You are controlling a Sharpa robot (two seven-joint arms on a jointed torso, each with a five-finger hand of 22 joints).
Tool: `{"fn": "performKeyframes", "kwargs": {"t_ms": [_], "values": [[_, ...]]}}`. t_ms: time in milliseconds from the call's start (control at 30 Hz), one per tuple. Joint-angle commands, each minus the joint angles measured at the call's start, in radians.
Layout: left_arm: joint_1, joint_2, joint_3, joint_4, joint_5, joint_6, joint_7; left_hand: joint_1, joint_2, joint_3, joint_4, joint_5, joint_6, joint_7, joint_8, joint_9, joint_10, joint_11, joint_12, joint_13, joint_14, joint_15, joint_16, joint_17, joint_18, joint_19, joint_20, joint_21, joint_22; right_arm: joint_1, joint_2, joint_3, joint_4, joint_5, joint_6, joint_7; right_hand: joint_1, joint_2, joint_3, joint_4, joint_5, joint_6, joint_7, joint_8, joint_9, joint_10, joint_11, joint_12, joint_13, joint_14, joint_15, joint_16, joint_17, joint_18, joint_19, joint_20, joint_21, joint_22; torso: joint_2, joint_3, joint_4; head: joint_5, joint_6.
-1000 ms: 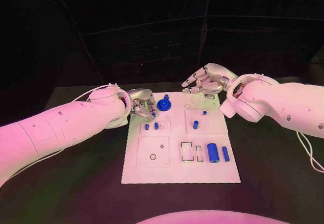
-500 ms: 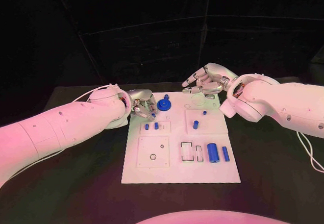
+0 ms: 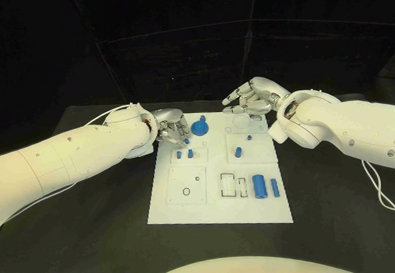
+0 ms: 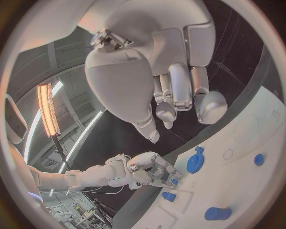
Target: Assemble the parts on the task board
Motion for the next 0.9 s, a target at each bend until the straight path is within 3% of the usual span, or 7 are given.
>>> {"fn": "performKeyframes", "kwargs": {"t_ms": [33,300,433,600,667,767,900], "values": [[0.001,-0.007,0.001,0.007,0.016,-0.019,0.005,-0.001,-0.014,-0.008,0.000,0.002,-0.006,0.004,-0.007,0.000,-0.009,0.001,-0.005,0.000,0.016,0.008,-0.007,-0.003,-0.004,-0.004,0.003,-0.007,-0.002,0.002,-0.001,0.001,-0.004,-0.007,0.008,0.003,-0.002,0.004,0.007,0.003,0.006,-0.011,0.000,0.006,-0.002,-0.058,-0.001,-0.090,-0.092,0.040,-0.009,-0.013,-0.016,0.014,-0.016,0.002,-0.015,-0.024,0.000,-0.0003,0.0002,0.000,0.000],[0.001,-0.043,0.002,0.028,0.046,-0.053,0.018,0.000,-0.017,-0.012,-0.001,0.003,-0.008,0.005,-0.008,0.001,-0.023,0.005,-0.010,0.000,0.014,0.010,-0.009,-0.008,-0.002,-0.007,0.005,-0.012,-0.007,0.002,-0.009,0.000,-0.034,-0.145,0.038,-0.036,0.034,-0.005,0.053,-0.010,-0.028,0.013,-0.002,0.022,0.001,-0.206,-0.002,-0.420,-0.390,0.004,-0.013,-0.119,-0.168,0.039,-0.081,-0.003,-0.117,-0.180,-0.001,0.0000,0.0008,-0.001,0.000],[0.001,-0.069,0.003,0.036,0.124,-0.097,0.051,0.004,-0.011,-0.009,-0.001,0.003,-0.004,0.008,-0.007,0.002,-0.027,0.006,-0.010,0.000,0.013,0.012,-0.009,-0.011,-0.001,-0.010,0.007,-0.018,-0.012,0.002,-0.017,0.000,-0.044,-0.272,0.040,-0.051,0.054,-0.023,0.105,-0.026,-0.055,0.038,-0.001,0.020,-0.002,-0.177,0.006,-0.573,-0.539,0.012,-0.011,-0.137,-0.187,0.035,-0.061,0.000,-0.121,-0.179,-0.001,0.0005,0.0001,-0.002,0.003],[0.002,-0.114,0.003,0.053,0.448,-0.206,0.178,-0.019,0.006,-0.018,0.022,0.003,0.021,0.011,0.006,0.005,0.015,0.002,0.020,0.011,-0.007,0.011,-0.035,-0.062,0.015,-0.041,0.010,-0.086,-0.079,-0.002,-0.036,0.000,-0.043,-0.463,0.041,-0.096,0.058,-0.042,0.180,-0.040,-0.073,0.078,-0.001,0.016,-0.003,-0.128,0.007,-0.721,-0.690,0.016,-0.007,-0.148,-0.199,0.036,-0.047,0.004,-0.123,-0.177,-0.001,0.0012,-0.0019,-0.020,0.012],[0.002,-0.129,0.002,0.064,0.607,-0.223,0.244,-0.020,0.013,-0.022,0.027,0.003,0.023,0.014,0.007,0.004,0.009,0.004,0.023,0.010,-0.038,0.013,-0.074,-0.134,0.032,-0.082,0.011,-0.169,-0.160,-0.006,-0.045,0.000,-0.037,-0.525,0.047,-0.117,0.052,-0.049,0.189,-0.038,-0.079,0.085,-0.002,0.014,-0.003,-0.132,0.009,-0.743,-0.712,0.016,-0.005,-0.150,-0.202,0.035,-0.046,0.006,-0.125,-0.179,-0.001,0.0009,-0.0009,-0.040,0.015],[0.001,-0.149,0.001,0.086,0.837,-0.198,0.352,-0.019,0.029,-0.027,0.037,0.006,0.026,0.016,0.010,0.003,-0.022,0.012,0.021,0.005,-0.171,0.021,-0.234,-0.399,0.065,-0.203,0.020,-0.374,-0.343,-0.015,-0.059,0.000,-0.025,-0.622,0.060,-0.150,0.044,-0.061,0.196,-0.036,-0.090,0.084,0.000,0.006,-0.004,-0.139,0.013,-0.768,-0.737,0.015,-0.002,-0.154,-0.207,0.035,-0.046,0.008,-0.126,-0.181,-0.001,-0.0005,0.0008,-0.062,0.023],[0.000,-0.169,0.000,0.112,1.012,-0.180,0.446,-0.016,0.033,-0.038,0.041,0.003,0.026,0.016,0.011,0.003,-0.023,0.011,0.032,0.005,-0.230,0.022,-0.308,-0.517,0.067,-0.226,0.023,-0.407,-0.362,-0.026,-0.068,0.000,-0.012,-0.719,0.080,-0.183,0.035,-0.081,0.202,-0.035,-0.113,0.076,-0.001,-0.010,-0.005,-0.155,0.019,-0.803,-0.775,0.013,0.004,-0.161,-0.217,0.036,-0.050,0.013,-0.133,-0.190,-0.001,0.0006,-0.0014,-0.070,0.028]]}}
